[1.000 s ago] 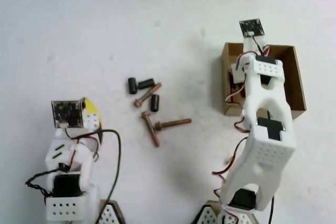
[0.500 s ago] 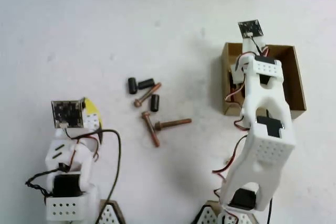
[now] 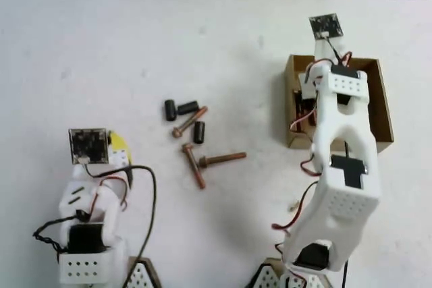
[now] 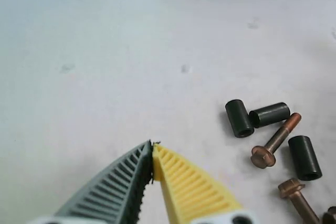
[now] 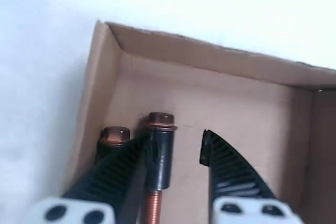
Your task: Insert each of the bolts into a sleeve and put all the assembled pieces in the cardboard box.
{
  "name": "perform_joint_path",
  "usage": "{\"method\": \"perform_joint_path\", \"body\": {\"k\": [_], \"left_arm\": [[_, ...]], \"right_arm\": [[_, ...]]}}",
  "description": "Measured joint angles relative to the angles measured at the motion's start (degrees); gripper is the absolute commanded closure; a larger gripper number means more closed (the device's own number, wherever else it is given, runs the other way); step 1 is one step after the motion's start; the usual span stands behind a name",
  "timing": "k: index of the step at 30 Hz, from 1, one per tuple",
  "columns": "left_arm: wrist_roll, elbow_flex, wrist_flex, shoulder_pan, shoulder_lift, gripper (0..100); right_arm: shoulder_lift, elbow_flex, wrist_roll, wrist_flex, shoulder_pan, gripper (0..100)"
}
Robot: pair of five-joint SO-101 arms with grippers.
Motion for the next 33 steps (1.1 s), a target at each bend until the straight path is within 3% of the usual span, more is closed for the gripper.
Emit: {"method": "perform_joint_path", "body": {"k": [16, 20, 25, 33], "left_arm": [[0.0, 0.0, 10.1, 1.3, 0.0, 98], [-0.2, 0.0, 12.4, 1.3, 0.0, 98], [-5.0, 0.0, 16.4, 1.3, 0.0, 98], [-5.8, 0.0, 17.2, 1.3, 0.0, 98]], "right_arm": [[-16.4, 0.0, 0.0, 8.6, -0.8, 89.3], [-22.6, 0.0, 0.0, 13.9, -3.6, 98.5], [-31.1, 0.0, 0.0, 21.2, -8.7, 96.1], [-40.0, 0.0, 0.0, 29.8, -15.9, 96.0]]}}
